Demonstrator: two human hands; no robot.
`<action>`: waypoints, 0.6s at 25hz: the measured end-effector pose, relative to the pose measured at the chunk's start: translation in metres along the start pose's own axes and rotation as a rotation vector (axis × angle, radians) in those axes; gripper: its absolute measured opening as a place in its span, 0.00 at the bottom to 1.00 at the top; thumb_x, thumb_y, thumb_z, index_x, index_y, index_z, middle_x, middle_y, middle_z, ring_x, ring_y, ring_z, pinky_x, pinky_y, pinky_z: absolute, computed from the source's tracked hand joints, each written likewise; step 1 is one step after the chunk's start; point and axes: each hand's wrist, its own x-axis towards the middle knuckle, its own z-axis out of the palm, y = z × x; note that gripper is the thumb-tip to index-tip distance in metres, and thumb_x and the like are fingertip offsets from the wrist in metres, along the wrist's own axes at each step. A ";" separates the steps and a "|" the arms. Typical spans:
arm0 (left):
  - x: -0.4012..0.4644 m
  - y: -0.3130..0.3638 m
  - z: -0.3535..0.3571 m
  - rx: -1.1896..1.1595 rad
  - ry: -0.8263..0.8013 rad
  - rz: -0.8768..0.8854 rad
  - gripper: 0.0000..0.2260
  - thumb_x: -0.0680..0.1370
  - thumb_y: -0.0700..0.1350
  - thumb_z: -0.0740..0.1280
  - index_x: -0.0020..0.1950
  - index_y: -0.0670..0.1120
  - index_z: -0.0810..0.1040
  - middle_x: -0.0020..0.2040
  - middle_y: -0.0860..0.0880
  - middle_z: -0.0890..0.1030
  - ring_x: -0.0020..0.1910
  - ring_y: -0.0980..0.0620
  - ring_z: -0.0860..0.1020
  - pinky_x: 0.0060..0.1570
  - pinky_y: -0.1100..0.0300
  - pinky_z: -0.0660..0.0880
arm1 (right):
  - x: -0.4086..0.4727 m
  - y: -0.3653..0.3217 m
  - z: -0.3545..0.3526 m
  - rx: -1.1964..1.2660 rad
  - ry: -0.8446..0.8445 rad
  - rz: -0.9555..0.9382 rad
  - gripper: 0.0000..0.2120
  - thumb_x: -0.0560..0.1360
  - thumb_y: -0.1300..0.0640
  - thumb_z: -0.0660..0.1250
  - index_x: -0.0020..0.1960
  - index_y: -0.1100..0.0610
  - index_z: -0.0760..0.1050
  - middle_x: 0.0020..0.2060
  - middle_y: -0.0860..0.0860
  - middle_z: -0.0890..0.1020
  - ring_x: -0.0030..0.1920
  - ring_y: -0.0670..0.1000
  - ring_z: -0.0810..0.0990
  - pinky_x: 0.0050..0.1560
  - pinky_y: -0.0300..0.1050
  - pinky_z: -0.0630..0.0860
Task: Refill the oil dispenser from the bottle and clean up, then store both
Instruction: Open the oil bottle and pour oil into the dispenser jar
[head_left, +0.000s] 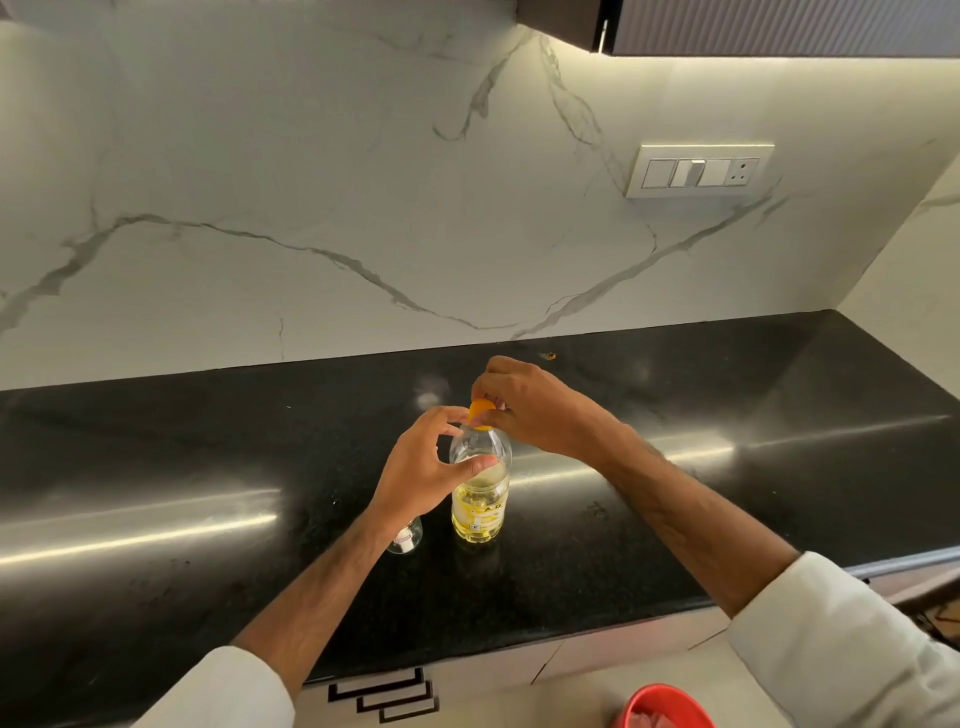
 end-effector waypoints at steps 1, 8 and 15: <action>0.000 0.000 0.000 0.005 -0.002 -0.003 0.27 0.70 0.65 0.75 0.65 0.60 0.73 0.62 0.63 0.78 0.58 0.67 0.77 0.54 0.67 0.72 | 0.000 0.001 -0.004 0.007 -0.037 -0.061 0.13 0.82 0.56 0.68 0.64 0.56 0.79 0.59 0.52 0.77 0.57 0.50 0.78 0.59 0.43 0.78; 0.000 0.000 -0.001 0.008 -0.005 -0.024 0.27 0.69 0.66 0.75 0.65 0.62 0.71 0.62 0.64 0.77 0.58 0.69 0.76 0.55 0.66 0.73 | 0.002 0.007 -0.007 -0.049 0.031 -0.059 0.18 0.77 0.45 0.73 0.61 0.53 0.79 0.56 0.49 0.78 0.51 0.46 0.78 0.50 0.39 0.78; 0.000 0.000 -0.001 -0.010 -0.011 -0.004 0.26 0.69 0.67 0.73 0.63 0.64 0.71 0.62 0.66 0.76 0.60 0.67 0.76 0.55 0.64 0.72 | 0.003 0.010 -0.029 0.150 -0.023 -0.237 0.10 0.77 0.56 0.73 0.58 0.53 0.81 0.55 0.49 0.79 0.52 0.47 0.79 0.53 0.39 0.78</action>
